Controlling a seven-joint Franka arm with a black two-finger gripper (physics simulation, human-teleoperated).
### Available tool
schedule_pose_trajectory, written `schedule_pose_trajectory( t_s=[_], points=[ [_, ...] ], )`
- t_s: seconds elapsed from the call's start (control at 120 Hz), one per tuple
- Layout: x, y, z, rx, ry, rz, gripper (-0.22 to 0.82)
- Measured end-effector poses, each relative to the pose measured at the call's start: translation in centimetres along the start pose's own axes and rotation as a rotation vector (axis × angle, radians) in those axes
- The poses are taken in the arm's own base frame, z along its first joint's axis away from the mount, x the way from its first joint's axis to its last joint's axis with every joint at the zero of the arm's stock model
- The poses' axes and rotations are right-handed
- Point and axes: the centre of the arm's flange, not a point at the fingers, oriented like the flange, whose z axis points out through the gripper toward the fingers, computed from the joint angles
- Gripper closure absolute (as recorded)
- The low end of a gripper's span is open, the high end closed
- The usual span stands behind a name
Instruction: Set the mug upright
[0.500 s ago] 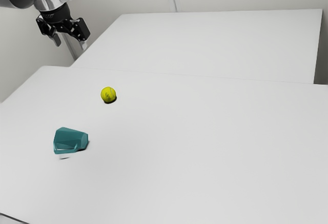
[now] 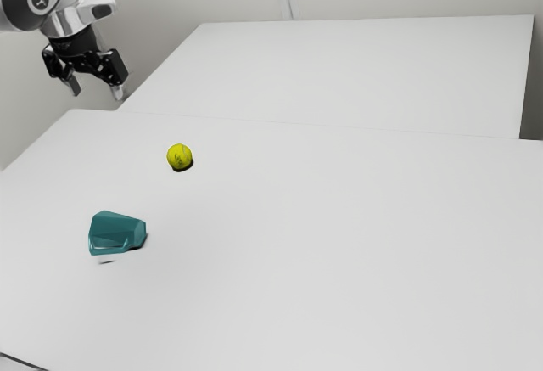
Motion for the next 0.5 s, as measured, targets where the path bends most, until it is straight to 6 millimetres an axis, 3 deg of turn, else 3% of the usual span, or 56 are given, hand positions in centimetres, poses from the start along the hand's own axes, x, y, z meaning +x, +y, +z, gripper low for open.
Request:
schedule_pose_trajectory(
  t_s=[0.208,0.5],
  points=[
    [-1.9,-8.8,7.0,-0.194,-0.145,-0.224,0.0],
    [-4.1,-17.3,19.0,-0.428,-0.359,-0.447,0.0]
  ],
)
